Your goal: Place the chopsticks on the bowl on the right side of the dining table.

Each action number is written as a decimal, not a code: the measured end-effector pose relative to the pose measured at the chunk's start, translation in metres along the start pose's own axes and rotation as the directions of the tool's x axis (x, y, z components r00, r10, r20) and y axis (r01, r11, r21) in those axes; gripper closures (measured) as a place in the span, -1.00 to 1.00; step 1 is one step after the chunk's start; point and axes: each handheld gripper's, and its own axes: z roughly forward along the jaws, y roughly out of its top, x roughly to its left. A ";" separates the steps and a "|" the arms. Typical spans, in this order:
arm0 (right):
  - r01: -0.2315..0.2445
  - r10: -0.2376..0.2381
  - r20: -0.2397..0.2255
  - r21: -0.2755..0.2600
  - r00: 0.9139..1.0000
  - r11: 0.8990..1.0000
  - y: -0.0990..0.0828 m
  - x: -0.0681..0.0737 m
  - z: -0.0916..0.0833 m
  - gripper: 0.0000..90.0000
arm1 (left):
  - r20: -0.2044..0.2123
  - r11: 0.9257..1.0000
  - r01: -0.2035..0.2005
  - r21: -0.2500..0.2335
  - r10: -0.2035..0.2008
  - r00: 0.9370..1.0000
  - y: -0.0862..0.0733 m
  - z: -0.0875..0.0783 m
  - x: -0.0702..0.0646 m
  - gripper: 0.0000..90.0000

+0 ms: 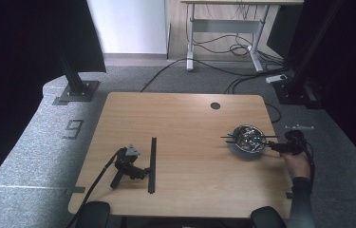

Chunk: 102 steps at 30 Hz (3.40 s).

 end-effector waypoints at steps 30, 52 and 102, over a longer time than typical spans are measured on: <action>0.084 -0.082 -0.215 0.001 0.973 0.996 0.016 0.045 -0.005 0.09 | 0.000 1.000 0.000 0.000 0.000 1.000 0.000 0.000 0.000 -1.00; 0.188 -0.180 -0.355 -0.012 0.917 0.982 0.018 0.079 0.007 0.81 | 0.000 1.000 0.000 0.000 0.000 1.000 0.000 0.000 0.000 -1.00; 0.136 -0.151 -0.180 -0.092 0.972 0.986 0.008 0.040 0.004 -0.37 | 0.000 1.000 0.000 0.000 0.000 1.000 0.000 0.000 0.000 -1.00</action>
